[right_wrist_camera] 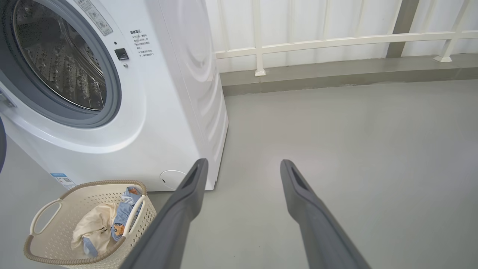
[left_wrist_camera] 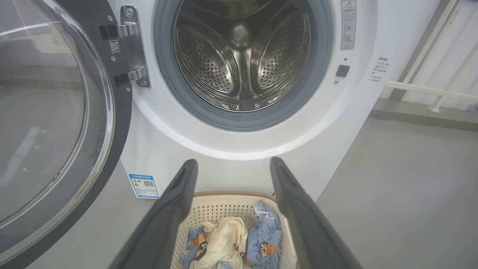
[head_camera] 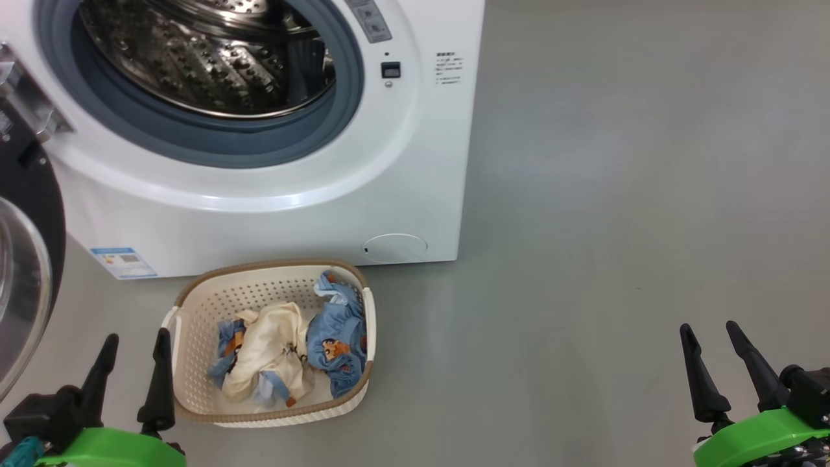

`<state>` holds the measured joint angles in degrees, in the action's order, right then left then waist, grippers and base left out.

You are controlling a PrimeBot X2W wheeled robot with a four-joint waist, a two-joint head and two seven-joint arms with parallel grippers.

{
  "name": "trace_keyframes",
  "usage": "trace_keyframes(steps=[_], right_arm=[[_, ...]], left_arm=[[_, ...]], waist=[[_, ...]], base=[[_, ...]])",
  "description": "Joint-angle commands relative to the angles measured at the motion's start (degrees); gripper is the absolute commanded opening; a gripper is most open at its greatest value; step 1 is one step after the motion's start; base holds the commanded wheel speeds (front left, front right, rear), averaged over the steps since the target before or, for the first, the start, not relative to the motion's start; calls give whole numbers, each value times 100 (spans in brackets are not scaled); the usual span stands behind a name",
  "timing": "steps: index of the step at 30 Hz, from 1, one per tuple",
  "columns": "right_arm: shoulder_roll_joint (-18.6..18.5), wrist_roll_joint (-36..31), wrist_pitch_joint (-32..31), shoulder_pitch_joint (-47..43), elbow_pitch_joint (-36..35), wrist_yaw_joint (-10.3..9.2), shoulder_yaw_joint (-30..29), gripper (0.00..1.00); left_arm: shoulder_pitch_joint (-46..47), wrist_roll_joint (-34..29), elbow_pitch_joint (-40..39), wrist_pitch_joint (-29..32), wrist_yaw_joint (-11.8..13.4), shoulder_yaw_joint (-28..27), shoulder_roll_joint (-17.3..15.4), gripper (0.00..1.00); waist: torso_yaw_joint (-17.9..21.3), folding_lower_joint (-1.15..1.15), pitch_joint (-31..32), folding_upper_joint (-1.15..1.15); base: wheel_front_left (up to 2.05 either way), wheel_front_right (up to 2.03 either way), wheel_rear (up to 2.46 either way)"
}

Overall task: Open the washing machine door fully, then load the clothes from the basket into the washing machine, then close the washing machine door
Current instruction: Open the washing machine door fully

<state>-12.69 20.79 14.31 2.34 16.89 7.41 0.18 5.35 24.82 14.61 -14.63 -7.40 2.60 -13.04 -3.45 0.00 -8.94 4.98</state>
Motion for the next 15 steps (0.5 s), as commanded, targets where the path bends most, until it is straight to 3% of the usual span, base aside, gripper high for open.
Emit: trace_keyframes(steps=[1, 15], right_arm=[[-73, 24, 69, -46, -142, 8, 119, 100], [-51, 22, 69, -96, -163, 8, 99, 100]], left_arm=[[32, -94, -186, -37, -9, -196, -168, 100], [-55, -95, -302, -37, -9, -203, -125, 100]], waist=[[85, 0, 38, 0], [271, 0, 29, 0]], base=[[0, 0, 0], [0, 0, 0]])
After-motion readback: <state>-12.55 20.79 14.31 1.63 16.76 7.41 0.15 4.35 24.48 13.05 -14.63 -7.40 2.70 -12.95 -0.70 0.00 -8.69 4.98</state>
